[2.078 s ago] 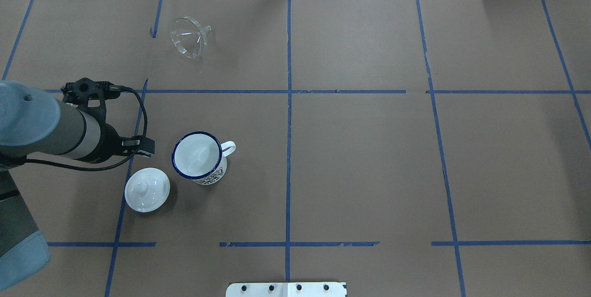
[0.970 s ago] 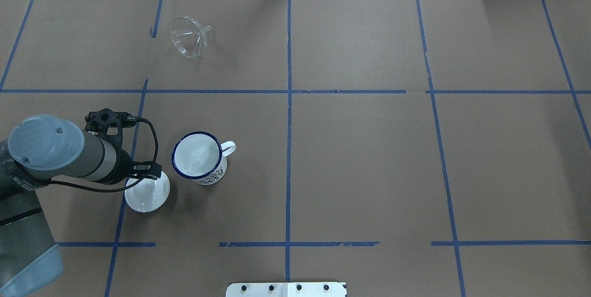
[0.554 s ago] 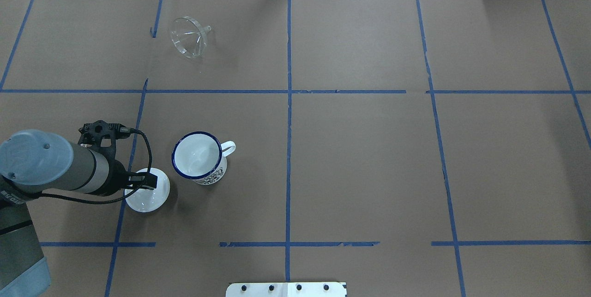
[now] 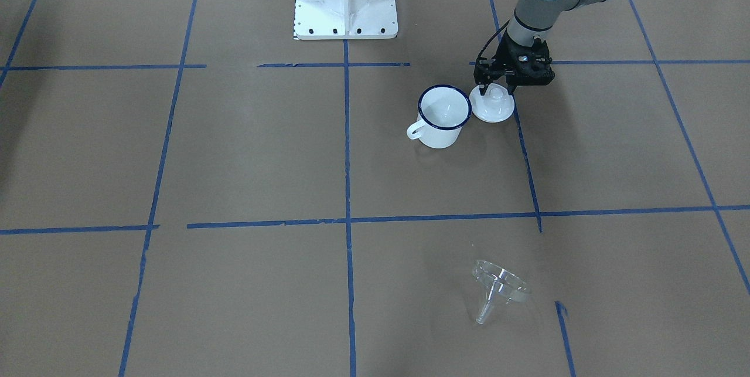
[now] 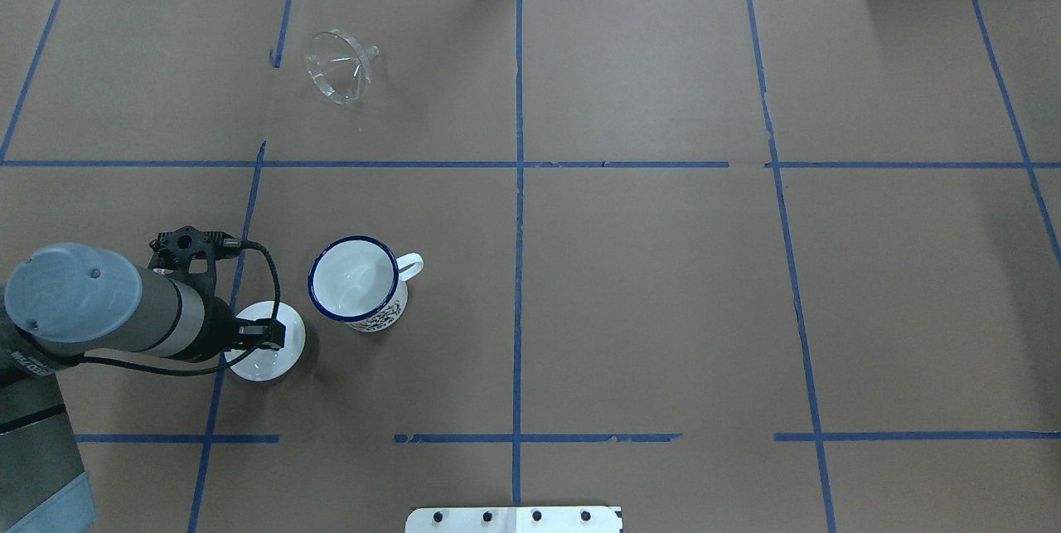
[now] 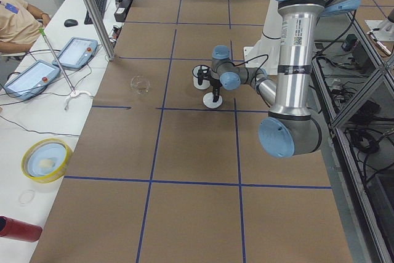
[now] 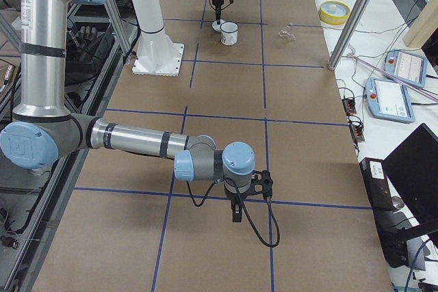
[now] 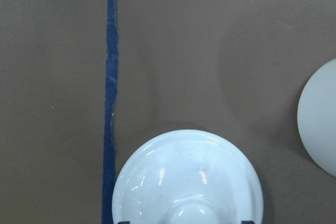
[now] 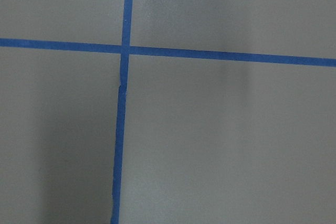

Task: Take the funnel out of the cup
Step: 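Close the left gripper on the lid knob and lift the lid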

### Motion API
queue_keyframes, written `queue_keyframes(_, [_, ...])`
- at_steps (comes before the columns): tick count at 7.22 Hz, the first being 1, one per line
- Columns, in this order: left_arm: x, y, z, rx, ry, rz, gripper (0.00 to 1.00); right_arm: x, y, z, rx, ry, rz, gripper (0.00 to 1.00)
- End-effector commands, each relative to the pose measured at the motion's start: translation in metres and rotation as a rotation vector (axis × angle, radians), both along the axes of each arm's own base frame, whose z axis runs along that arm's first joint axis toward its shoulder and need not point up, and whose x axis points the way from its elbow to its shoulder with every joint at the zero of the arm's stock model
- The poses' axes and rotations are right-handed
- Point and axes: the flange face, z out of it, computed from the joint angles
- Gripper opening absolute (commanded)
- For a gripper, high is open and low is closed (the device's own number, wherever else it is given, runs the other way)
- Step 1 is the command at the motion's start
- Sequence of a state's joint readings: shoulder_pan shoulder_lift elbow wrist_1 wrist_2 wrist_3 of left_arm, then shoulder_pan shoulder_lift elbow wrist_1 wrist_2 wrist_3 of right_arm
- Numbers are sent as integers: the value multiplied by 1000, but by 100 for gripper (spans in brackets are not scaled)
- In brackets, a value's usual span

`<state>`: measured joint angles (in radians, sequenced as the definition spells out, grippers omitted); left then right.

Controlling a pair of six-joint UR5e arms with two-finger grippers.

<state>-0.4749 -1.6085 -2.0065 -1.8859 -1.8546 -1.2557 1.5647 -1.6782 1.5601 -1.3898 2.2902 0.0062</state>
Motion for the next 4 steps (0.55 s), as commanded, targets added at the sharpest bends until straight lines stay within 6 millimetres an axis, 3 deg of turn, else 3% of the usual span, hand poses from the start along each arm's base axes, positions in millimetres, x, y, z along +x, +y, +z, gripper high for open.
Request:
queue_keyframes(1, [-1,0,-2,-5,3,-6,58,0,0,0,0,0,0,100])
queue_keyframes(4, [-1,-2,-4,-3,4,-10,62,0,0,0,0,0,0,100])
